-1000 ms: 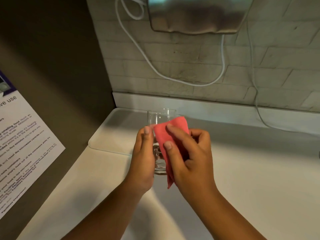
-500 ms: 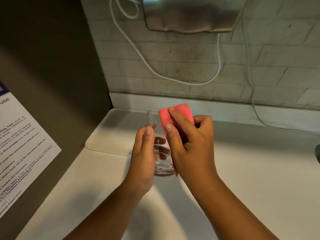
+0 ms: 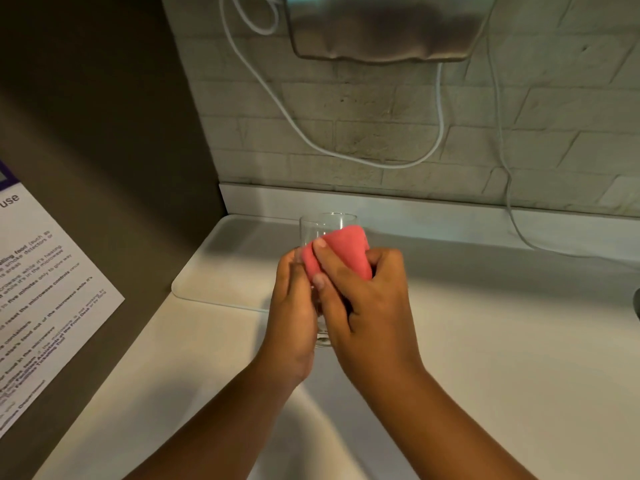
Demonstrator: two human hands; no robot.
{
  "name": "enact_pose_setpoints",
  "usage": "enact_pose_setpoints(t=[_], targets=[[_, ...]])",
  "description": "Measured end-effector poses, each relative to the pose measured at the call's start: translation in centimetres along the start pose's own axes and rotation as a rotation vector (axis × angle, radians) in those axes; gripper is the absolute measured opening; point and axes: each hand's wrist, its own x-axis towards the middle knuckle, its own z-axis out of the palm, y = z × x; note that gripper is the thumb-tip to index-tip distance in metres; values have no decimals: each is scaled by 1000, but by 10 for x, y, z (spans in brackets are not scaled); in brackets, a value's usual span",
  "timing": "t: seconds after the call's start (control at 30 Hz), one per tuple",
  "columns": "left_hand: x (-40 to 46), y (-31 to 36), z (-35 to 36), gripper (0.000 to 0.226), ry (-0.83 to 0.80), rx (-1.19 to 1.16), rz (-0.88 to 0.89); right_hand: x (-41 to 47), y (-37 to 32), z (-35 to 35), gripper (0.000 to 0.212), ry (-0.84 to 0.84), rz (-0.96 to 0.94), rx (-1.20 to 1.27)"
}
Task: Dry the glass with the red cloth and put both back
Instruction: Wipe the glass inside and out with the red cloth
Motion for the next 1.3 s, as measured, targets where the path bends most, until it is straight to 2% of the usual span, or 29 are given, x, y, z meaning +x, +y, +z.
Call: enact_pose_setpoints(t=[0.1, 0.2, 0.27, 0.37, 0.53, 0.63, 0.73, 0.9, 1.0, 1.07, 1.17, 1.23, 1.3], targets=[[-4, -3, 6, 50, 15, 51, 74, 23, 7, -5, 42, 34, 67, 93], [-6, -1, 8, 56, 57, 69, 84, 29, 11, -5, 41, 90, 91, 127], [-4, 4, 6, 61, 87, 54, 89, 22, 13, -4, 40, 82, 123, 179], [4, 11, -1, 56, 132, 21, 98, 0, 12, -4, 41, 16, 119, 218], [5, 10, -3, 60, 112, 6, 44, -21, 0, 1, 44, -90, 2, 21], [4, 7, 1, 53, 100, -3, 48, -6, 0, -2, 43, -66, -18, -4], [4, 2, 3, 45, 76, 36, 77, 19, 2, -4, 40, -38, 38, 128], [0, 0, 8, 58, 128, 55, 79, 50, 17, -4, 37, 96, 99, 103], [5, 6, 4, 52, 185, -4, 69, 33, 20, -2, 38, 45, 144, 168], [11, 7, 1, 43, 194, -11, 56, 13, 15, 1, 40, 0, 87, 172], [11, 5, -2, 53, 158, -24, -24, -6, 1, 3, 42, -89, 19, 96], [10, 4, -1, 61, 121, -55, -98, -3, -4, 3, 42, -102, 4, 30], [12, 6, -2, 62, 111, -49, -91, 6, -9, 0, 41, -89, -30, -33]])
